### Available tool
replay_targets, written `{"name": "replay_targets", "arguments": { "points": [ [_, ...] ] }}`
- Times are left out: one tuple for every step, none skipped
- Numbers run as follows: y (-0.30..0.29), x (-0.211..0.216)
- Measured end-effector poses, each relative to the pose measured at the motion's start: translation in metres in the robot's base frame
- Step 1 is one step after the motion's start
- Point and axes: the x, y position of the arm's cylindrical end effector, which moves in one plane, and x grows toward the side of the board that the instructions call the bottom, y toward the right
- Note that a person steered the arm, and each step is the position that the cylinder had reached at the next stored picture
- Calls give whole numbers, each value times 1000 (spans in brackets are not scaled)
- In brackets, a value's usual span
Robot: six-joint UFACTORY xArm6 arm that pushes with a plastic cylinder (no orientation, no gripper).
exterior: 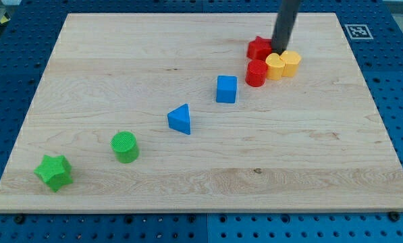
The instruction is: Push red star towards center
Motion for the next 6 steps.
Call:
{"name": "replay_targets", "arguments": {
  "points": [
    [-40,0],
    [-86,2],
    [-130,2],
    [-167,2],
    [-165,2],
    [-139,2]
  ]
}}
